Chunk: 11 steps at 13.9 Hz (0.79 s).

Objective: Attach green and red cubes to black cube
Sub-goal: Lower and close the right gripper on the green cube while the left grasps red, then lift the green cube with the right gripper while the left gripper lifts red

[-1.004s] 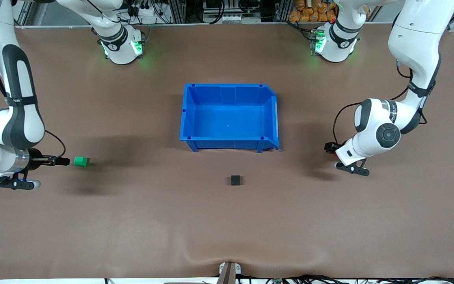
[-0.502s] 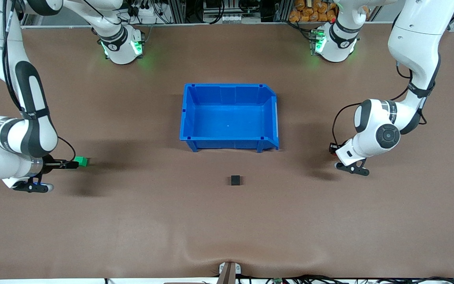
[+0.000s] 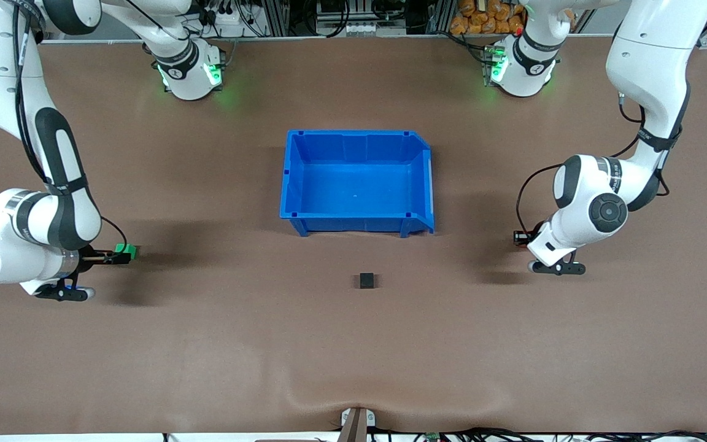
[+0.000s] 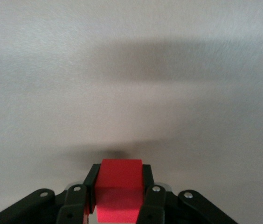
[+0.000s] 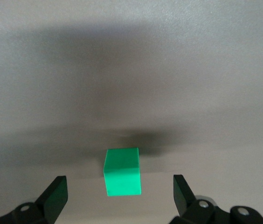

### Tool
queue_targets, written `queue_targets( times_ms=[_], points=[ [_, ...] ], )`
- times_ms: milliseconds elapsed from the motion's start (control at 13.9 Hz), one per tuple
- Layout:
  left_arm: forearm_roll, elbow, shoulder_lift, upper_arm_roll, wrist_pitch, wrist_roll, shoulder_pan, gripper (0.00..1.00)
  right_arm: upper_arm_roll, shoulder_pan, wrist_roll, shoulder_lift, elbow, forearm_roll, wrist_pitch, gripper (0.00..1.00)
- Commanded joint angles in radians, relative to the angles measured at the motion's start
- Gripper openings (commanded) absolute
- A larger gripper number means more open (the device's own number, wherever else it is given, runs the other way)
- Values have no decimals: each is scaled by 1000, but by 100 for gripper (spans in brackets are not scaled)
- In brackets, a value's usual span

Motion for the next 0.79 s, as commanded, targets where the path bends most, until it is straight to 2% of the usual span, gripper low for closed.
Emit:
queue_targets(
  times_ms=[0, 215, 358, 430, 502, 645, 717],
  points=[
    [-7, 81, -25, -5, -123, -156, -13, 0, 6, -7, -12, 10, -15, 14, 26, 93],
    [-11, 162, -25, -37, -200, -352, -12, 0, 8, -4, -12, 11, -62, 14, 87, 76],
    [-13, 196, -24, -58, -209, -471, -12, 0, 8, -4, -12, 11, -70, 14, 94, 60],
    [-19, 211, -21, -60, -211, -492, -15, 0, 8, -4, -12, 14, -70, 17, 95, 57],
    [-46, 222, -19, -61, -211, -529, -21, 0, 8, -4, -12, 19, -70, 17, 95, 46],
    [-71, 253, -14, -66, -211, -645, -33, 0, 8, -4, -10, 21, -69, 19, 92, 4],
    [-70, 259, -10, -66, -211, -672, -49, 0, 8, -2, -4, 19, -67, 22, 91, 0]
  ],
)
